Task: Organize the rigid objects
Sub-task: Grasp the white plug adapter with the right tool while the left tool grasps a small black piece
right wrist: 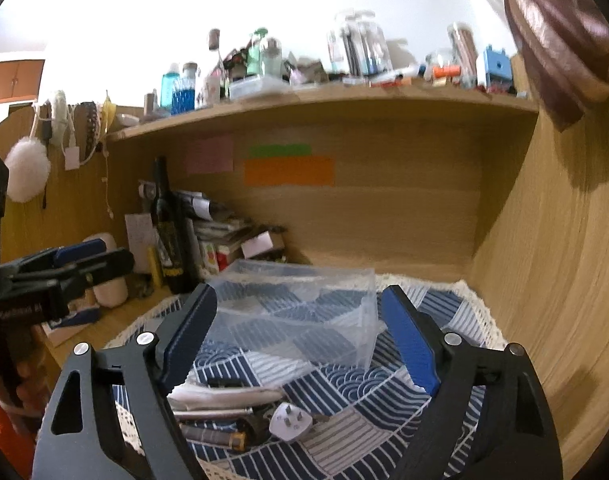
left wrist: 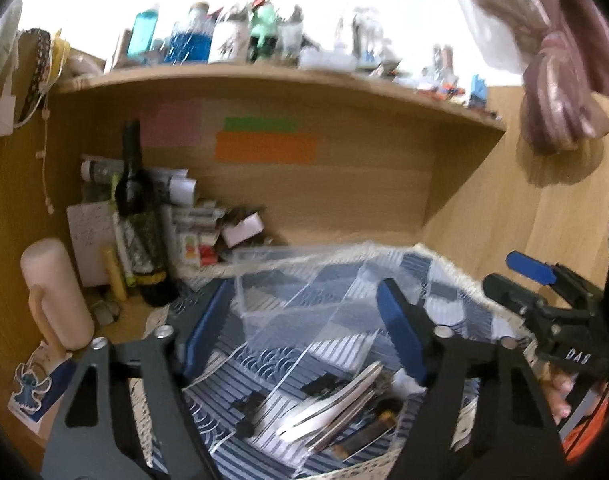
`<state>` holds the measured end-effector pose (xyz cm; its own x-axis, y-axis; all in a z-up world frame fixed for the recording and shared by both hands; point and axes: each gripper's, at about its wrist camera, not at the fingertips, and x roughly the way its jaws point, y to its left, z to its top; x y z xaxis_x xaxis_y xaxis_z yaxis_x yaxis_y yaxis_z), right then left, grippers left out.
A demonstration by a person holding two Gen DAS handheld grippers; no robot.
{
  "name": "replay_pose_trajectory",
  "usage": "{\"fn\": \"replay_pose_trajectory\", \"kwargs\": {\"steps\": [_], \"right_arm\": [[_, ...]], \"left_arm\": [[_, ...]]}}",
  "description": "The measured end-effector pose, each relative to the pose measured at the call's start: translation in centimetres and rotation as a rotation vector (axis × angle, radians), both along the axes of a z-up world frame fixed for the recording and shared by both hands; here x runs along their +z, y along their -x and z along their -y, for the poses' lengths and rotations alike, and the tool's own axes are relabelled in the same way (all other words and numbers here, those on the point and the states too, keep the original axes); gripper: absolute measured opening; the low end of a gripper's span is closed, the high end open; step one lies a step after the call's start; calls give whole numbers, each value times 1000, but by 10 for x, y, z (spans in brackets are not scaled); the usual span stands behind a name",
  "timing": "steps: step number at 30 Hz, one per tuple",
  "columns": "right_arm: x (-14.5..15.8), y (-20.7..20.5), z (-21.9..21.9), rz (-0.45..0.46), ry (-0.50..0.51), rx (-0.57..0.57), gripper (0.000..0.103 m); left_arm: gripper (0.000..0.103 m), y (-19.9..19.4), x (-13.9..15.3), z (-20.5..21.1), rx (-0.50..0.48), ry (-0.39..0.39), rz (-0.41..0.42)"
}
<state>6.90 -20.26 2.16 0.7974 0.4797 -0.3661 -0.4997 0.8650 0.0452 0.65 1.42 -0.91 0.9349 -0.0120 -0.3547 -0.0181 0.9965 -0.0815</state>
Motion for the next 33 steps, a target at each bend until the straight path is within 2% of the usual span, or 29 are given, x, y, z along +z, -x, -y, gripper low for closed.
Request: {"fn": "replay_pose_trajectory", "kwargs": {"steps": [4,11,14,19,27,28,29,31,33], "right_arm": [[-22,-10,-4,-77,42,10,70],[-64,-21,-13,-228,99,44,66],[-81,-25,-13,-293,106,45,66],[-104,-30,-14,-369,126,43,66],[-116,-41,-21,-418,112,48,65],[-116,-43,-21,-420,109,50,63],[-116,-44,-22,-423,105,53,58],[-118,-47,-25,-440,125,51,48],[-122,-49,-23,-458,136,39,47]], "left_arm": [[57,-9,-26,-16,21,2,-102],[49,-18,-79,-36,46,20,-268],[42,-20,-101,-39,43,28,-333],[42,-26,-131,-43,39,48,-420],[42,-51,-136,-45,41,44,-434],[40,-55,-138,-45,37,48,-442],[30,-57,-141,-45,36,48,-444],[30,-58,-143,-43,46,25,-434],[30,-56,-142,-41,46,18,-424]]}}
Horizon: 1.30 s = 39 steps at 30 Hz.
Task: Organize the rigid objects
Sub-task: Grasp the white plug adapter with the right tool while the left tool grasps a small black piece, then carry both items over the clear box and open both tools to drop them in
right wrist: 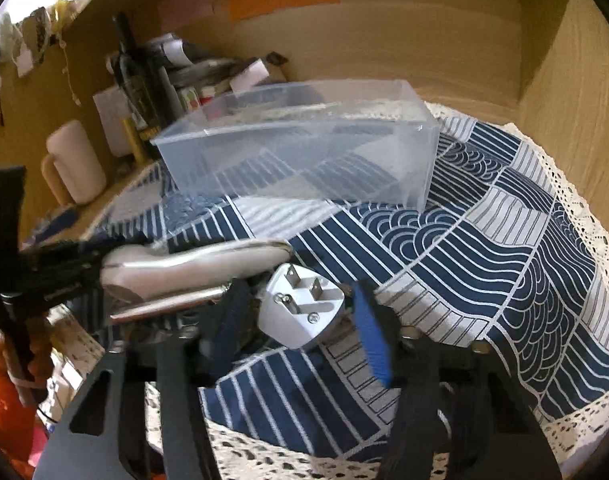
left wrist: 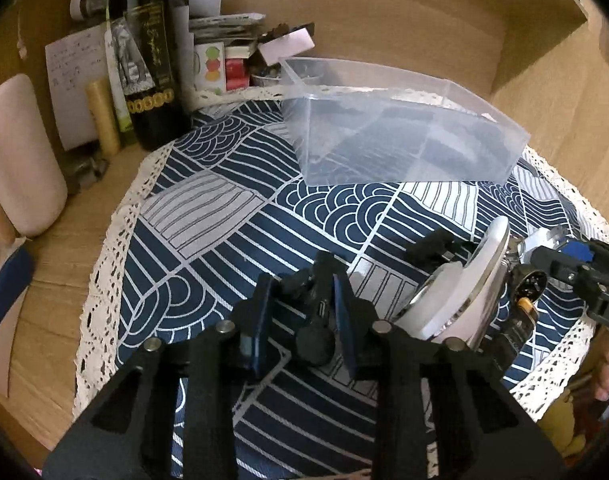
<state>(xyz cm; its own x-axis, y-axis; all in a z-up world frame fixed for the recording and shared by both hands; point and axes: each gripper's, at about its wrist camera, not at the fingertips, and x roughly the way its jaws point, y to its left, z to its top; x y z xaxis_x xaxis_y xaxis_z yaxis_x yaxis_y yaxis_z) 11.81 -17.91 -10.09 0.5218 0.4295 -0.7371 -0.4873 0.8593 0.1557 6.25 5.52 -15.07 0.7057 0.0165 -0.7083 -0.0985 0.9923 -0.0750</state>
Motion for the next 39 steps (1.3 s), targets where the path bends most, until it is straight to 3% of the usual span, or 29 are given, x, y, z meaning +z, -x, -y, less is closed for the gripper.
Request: {"fn": "replay_pose_trajectory", "kwargs": {"steps": [1,2,9,19,25,31,39], "right_arm": [[-2,0,3,-11,-9,-7,46],[-3,0,5,-17,-16,-9,39],[6,1,17,23,-21,-46,37],[74,2,21,261,-34,-45,36],[107,-8,17,346,-72,-33,37],[122,-34,7,366,-76,-26,37],[114,-82,-7,322,-44,-11,37]], "left_arm": [[30,0,1,0,0,2,2],[30,1,1,0,1,4,4],[29,11,26,-2,14,-1,74],[29,17,84,2,23,0,210],[29,6,114,7,7,3,263],[30,-19,138,11,-11,-11,293],[30,-66,138,13,-34,-11,259]]}}
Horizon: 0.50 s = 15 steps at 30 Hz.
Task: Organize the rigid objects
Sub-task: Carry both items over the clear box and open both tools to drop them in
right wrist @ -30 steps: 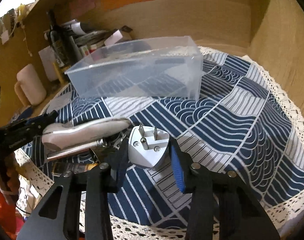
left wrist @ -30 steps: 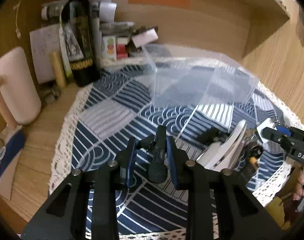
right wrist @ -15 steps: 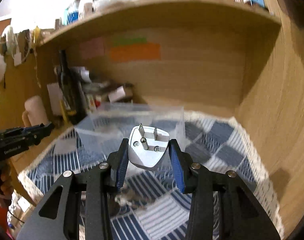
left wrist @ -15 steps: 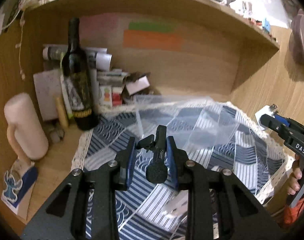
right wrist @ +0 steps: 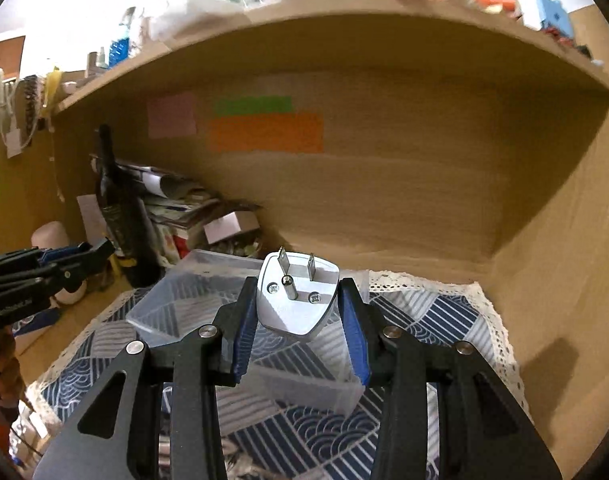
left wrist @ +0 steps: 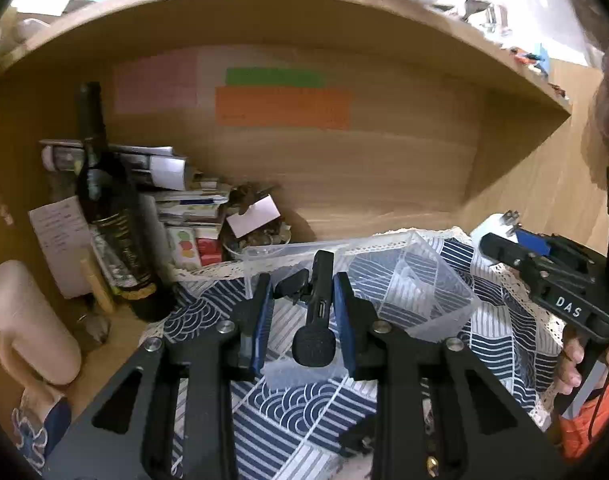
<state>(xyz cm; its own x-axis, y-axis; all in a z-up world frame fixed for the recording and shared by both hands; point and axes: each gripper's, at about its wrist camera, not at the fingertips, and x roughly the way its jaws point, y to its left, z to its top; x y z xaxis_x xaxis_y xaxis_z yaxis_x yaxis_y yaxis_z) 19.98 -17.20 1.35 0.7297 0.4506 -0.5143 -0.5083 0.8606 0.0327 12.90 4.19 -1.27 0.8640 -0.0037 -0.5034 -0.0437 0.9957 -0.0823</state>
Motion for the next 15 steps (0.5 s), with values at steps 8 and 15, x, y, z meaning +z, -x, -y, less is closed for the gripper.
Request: {"fn": "replay_pose_trajectory", "kwargs": {"steps": [8,15], "right_arm": [[-29,-44,-22,-94,45,33,37],[-60,-75,-41,-184,117,64,37]], "left_arm": [[30,-54,-26,-4,-41,54,-122],[30,-95,-54,-1,-66,43,-241]]}}
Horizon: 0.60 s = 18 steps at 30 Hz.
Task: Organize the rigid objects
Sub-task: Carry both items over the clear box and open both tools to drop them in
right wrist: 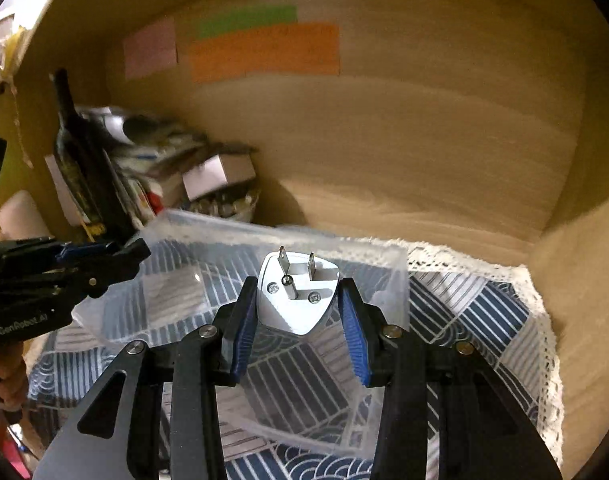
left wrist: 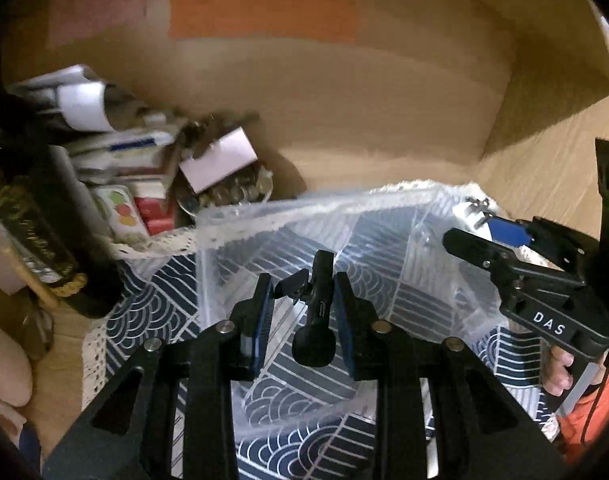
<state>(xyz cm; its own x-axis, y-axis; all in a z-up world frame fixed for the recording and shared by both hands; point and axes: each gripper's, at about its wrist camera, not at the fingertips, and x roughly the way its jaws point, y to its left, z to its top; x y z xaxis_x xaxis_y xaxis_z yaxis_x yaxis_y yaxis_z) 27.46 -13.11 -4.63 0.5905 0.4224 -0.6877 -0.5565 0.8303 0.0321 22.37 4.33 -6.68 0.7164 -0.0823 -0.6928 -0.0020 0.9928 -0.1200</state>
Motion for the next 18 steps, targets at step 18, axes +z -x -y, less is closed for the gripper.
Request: {"fn": "replay_pose_trajectory", "kwargs": {"steps": [18], "right_arm": [[-43,-22,-23,-130,107,52,37]], "left_arm": [[36,-26,-22,6,4,-42,-87]]}}
